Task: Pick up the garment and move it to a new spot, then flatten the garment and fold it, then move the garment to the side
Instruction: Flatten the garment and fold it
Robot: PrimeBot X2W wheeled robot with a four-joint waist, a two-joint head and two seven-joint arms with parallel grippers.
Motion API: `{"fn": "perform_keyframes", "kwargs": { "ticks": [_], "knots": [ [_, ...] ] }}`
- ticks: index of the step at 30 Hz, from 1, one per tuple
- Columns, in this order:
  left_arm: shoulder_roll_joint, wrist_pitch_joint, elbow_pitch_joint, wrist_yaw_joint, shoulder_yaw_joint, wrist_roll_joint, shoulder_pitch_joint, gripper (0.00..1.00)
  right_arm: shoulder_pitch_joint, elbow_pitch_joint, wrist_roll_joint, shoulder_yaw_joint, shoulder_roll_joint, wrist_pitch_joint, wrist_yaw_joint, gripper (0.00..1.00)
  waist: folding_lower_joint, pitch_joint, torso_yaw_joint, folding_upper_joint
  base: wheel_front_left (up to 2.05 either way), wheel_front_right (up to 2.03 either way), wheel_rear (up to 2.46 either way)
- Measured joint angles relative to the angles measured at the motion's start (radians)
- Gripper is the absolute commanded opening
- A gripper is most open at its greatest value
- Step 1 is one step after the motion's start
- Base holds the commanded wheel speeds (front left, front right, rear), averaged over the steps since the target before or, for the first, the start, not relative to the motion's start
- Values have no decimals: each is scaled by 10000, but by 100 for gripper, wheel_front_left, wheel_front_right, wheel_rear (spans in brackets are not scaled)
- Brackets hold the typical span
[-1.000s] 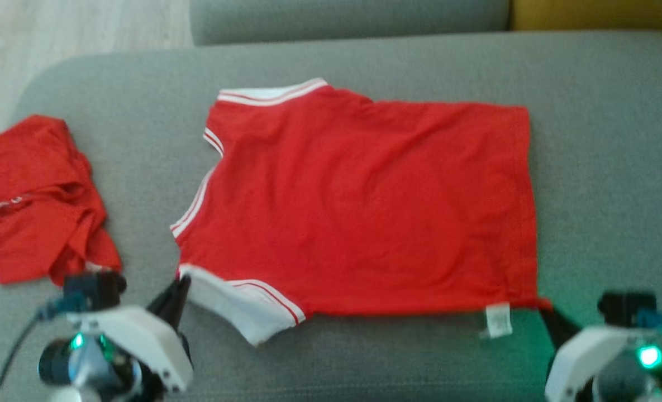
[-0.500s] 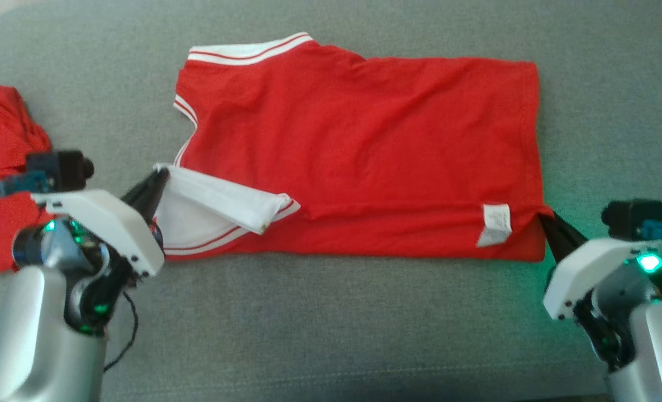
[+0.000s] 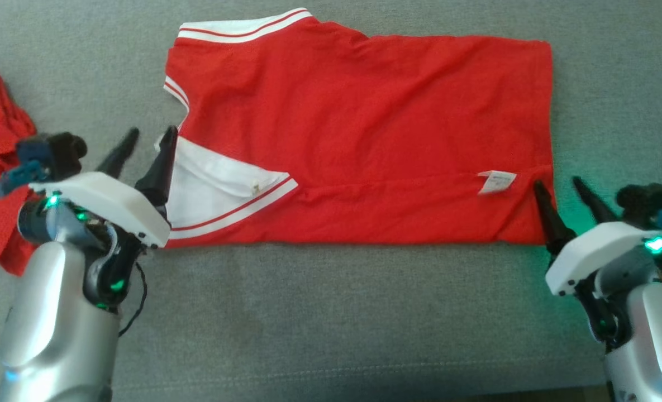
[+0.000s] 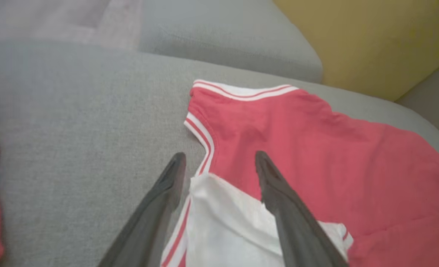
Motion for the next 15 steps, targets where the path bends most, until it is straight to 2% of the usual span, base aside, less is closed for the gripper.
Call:
{"fn": "perform_keyframes", "kwargs": {
  "ticks": [3,8,12,15],
  "knots": [
    [-73,-1312,-15,178,4,556,64,100,108,-190,-221,-313,291,-794,0,100,1,-27,39,0,0,0,0],
    [-196,-3323,-460,1022,-4,1595,818,100,856,-1076,-1066,-523,667,-2370,0,100,-1,-205,41,0,0,0,0],
    [-349,-3956,-725,1482,-27,1998,1697,100,1423,-1524,-1444,-449,917,-3041,0,100,-1,-442,23,0,0,0,0],
    [-477,-4107,-1020,1651,-48,2102,2273,100,1798,-1718,-1496,-376,953,-3243,0,100,-1,-673,15,0,0,0,0]
  ]
}}
